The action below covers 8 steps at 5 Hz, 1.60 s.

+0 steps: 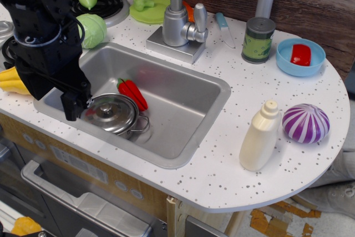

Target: Put detergent in sink

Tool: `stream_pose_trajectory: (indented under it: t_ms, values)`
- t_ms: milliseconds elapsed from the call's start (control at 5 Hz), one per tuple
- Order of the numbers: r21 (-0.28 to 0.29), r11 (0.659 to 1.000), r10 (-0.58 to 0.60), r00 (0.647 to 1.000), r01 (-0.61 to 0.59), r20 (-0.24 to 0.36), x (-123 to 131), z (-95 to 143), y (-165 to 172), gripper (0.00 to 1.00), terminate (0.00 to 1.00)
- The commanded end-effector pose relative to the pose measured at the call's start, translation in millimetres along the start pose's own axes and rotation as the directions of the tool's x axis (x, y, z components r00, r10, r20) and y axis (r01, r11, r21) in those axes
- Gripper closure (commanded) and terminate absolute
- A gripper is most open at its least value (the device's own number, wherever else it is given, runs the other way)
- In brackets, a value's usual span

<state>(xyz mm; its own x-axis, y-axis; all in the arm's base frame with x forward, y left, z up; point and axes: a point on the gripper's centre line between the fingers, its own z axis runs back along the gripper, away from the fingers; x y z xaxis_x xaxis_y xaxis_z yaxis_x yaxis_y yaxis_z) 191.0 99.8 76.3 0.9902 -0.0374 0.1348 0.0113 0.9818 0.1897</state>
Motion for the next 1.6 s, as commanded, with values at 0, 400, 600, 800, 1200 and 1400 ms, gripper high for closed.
stream_pose_trajectory:
  t_ms: [0,400,600,800,1200,1400]
  values:
    - [0.000,1.000,0.000,1.000,0.000,0.000,0,0,0,0.00,0.00]
    - [-0.050,0.999,-0.006,0.999,0.004,-0.034,22,57,-40,0.00,0.00]
    - [-0.071,0.997,-0.017,1.000,0.016,-0.024,43,88,-66,0.00,0.00]
    - [-0.043,0.999,-0.017,0.999,0.016,-0.027,62,124,-97,0.00,0.00]
    - [-0.056,0.998,-0.006,1.000,0.006,-0.003,101,144,-162,0.00,0.00]
    - [-0.098,0.995,0.013,1.000,-0.011,0.022,112,131,-180,0.00,0.00]
